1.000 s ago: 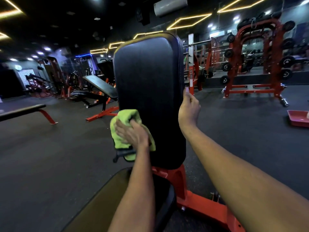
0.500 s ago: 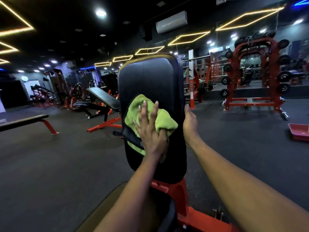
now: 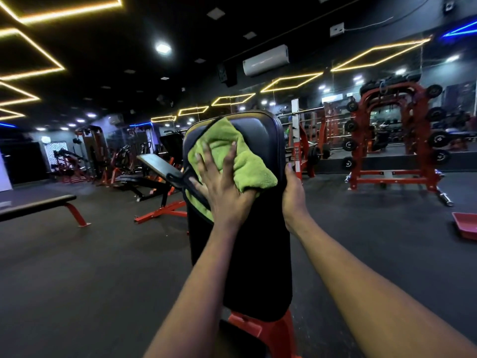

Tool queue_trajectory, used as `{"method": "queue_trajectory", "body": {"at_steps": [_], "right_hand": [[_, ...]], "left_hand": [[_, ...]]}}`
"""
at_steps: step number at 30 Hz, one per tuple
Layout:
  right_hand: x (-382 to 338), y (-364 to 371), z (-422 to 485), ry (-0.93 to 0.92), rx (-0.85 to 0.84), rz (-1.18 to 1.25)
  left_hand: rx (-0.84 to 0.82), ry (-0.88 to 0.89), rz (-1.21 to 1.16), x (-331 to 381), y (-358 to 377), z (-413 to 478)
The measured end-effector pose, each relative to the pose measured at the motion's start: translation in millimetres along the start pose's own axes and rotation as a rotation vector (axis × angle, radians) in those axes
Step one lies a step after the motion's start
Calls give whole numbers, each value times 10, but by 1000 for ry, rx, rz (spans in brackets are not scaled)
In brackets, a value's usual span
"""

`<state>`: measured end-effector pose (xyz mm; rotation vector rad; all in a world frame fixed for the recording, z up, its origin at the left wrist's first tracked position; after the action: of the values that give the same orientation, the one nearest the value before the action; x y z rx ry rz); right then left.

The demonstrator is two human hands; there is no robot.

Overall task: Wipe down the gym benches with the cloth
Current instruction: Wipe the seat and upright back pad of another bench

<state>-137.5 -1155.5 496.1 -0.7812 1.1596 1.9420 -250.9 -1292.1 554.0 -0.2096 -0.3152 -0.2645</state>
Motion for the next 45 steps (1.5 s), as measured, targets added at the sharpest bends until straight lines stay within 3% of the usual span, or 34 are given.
{"method": "queue_trajectory", "body": {"at_steps": [2, 8, 13, 16, 20, 22, 27, 33, 40, 43, 45], "right_hand": [[57, -19, 51, -7, 20, 20], [-19, -7, -28, 2, -15, 39], [89, 9, 63, -14, -25, 91], [-3, -28, -5, -26, 23, 33], [-74, -77, -58, -43, 71, -124], [-95, -103, -89, -37, 114, -220], [-174, -143, -143, -35, 173, -319], [-223, -117, -215, -64, 143, -346], [-352, -108, -282, -112, 177, -423], [-339, -106, -278, -97, 170, -436], [-355, -107, -249, -52, 169, -420]], "left_hand": [[-35, 34, -28, 34, 28, -17], [-270, 599, 94, 288, 89, -46], [-294, 681, 154, 428, 137, 314], [-220, 614, 138, 379, 97, 540], [-2, 109, -16, -84, -138, 877], [42, -44, -78, -263, -186, 893], [175, -310, -200, -818, -312, 639], [164, -511, -258, -1367, -305, -180], [92, -340, -251, -1093, -404, 348], [-5, -121, -102, -530, -381, 859], [-166, 102, -58, 53, -184, 1143]]}}
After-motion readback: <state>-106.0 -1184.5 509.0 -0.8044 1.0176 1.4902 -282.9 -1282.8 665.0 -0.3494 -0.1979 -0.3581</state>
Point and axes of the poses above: each hand's wrist, its own z-axis towards the middle knuckle, its own y-axis out of the palm, x = y × z, the point moved 9 cm from there along z, towards the middle knuckle, and after that the axes turned 5 degrees about -z, right-handed, at the moved point
